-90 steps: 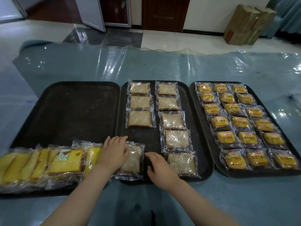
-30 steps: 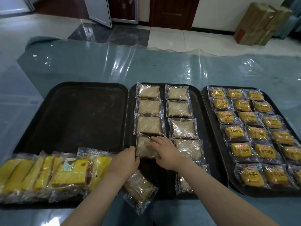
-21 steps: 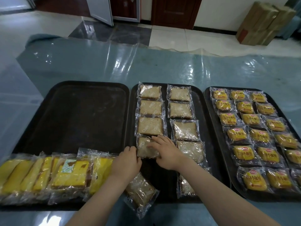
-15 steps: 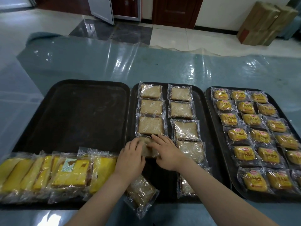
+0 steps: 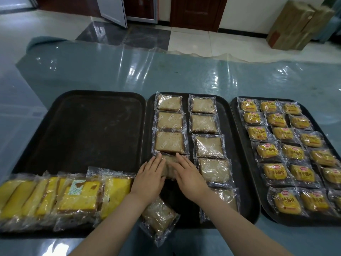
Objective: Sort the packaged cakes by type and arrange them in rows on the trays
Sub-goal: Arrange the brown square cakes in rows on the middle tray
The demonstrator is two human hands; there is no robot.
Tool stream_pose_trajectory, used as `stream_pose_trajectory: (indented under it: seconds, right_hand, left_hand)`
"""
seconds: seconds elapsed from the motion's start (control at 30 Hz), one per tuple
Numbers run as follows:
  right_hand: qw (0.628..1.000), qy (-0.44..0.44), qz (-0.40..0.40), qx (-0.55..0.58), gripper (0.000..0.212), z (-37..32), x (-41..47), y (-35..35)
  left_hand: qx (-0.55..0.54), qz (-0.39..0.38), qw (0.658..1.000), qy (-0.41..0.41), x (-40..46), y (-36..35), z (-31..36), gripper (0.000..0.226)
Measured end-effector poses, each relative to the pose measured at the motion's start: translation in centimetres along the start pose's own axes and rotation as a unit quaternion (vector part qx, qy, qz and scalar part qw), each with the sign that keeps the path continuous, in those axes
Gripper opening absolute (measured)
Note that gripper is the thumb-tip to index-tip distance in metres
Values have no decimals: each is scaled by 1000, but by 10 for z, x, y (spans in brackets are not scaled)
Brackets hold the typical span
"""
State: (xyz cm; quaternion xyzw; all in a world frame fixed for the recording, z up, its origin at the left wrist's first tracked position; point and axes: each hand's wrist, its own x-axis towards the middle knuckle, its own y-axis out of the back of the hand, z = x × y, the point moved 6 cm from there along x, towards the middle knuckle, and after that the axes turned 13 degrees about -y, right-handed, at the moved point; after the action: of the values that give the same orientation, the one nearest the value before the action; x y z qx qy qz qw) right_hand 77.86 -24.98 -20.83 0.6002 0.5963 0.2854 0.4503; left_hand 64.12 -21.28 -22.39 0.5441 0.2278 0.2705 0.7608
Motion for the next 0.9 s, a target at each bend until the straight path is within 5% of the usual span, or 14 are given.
stream_pose_trajectory:
  seconds: [0.33, 0.47, 0.9]
  right_hand:
    - [992, -51, -38, -109, 73, 5, 6, -9]
    - [991, -53, -36, -118, 58, 4, 3, -4]
    - [999, -35, 10, -23, 53, -2, -46, 7]
  left_hand:
    - [-47, -2, 999, 26, 6, 3, -1, 66]
    - [-55, -10, 998, 20, 5, 5, -2, 64]
    - [-110, 28, 993, 41, -27, 20, -4, 57]
